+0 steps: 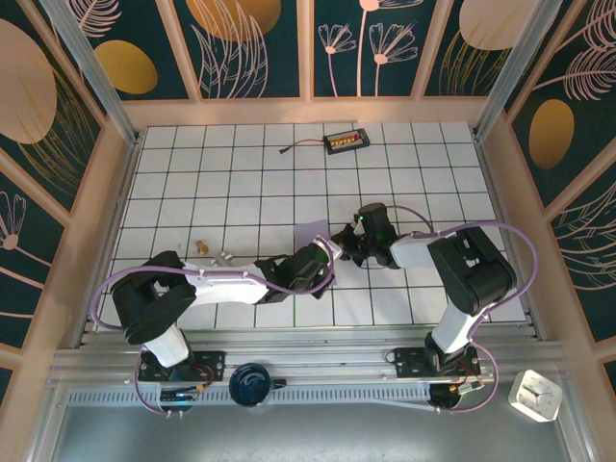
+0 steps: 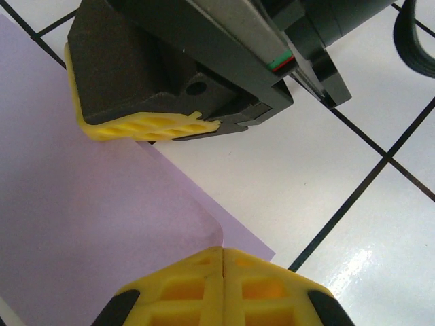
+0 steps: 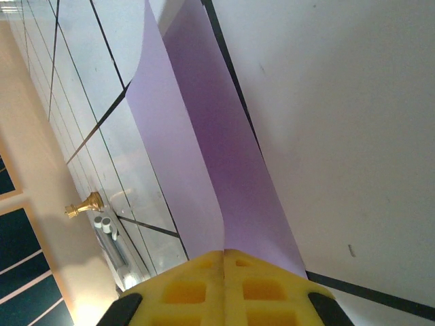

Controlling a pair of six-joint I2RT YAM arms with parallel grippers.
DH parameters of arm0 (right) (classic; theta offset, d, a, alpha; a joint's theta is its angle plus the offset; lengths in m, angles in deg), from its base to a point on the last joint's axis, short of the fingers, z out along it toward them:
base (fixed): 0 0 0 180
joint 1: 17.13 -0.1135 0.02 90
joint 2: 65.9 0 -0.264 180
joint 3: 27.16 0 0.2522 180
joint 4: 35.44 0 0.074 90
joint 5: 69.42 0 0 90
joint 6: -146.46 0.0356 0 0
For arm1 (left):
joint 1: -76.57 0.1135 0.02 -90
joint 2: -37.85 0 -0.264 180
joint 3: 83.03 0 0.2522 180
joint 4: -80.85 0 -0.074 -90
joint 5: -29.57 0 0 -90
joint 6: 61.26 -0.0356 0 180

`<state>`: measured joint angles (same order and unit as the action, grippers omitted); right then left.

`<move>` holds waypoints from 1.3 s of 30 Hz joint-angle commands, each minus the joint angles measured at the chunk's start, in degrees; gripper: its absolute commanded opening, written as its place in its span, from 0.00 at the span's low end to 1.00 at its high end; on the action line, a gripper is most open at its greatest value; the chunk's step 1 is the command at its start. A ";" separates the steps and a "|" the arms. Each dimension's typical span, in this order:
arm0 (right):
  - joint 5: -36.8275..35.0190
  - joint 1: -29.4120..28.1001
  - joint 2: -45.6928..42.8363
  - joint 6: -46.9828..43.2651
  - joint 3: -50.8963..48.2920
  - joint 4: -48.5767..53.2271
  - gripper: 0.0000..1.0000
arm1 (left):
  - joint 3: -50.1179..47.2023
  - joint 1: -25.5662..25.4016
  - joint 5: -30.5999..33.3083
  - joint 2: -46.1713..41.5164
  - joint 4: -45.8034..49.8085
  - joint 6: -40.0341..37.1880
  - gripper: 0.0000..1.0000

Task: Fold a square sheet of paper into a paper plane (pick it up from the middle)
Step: Fold the triangle a second time at the center of the table.

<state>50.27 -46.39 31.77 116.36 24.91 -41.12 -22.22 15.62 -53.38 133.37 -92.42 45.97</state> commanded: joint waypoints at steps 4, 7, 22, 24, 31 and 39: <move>-0.23 0.06 -0.34 -2.92 0.19 1.46 0.10 | -2.21 4.00 -12.46 -1.77 -3.47 3.94 0.00; -0.34 0.38 -1.83 -4.83 0.36 3.13 0.20 | -3.63 6.76 -19.44 -2.44 -5.93 5.53 0.00; 2.36 3.89 -9.35 -17.12 0.40 5.80 0.27 | -7.54 9.77 -33.80 -3.12 -13.76 6.75 0.00; 3.25 3.19 -7.88 -17.14 1.21 4.56 0.25 | -7.58 9.94 -34.07 -2.43 -14.51 7.23 0.00; 2.41 1.37 -0.91 -18.93 4.48 4.90 0.15 | -8.49 10.77 -35.63 -1.13 -16.74 8.32 0.00; 0.83 2.20 4.35 -24.30 5.73 7.11 0.11 | -9.25 12.05 -37.20 -0.60 -17.50 8.43 0.00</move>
<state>51.95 -44.55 35.01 95.49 29.30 -35.08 -30.76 27.01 -88.63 131.82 -107.55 54.00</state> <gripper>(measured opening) 0.112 0.043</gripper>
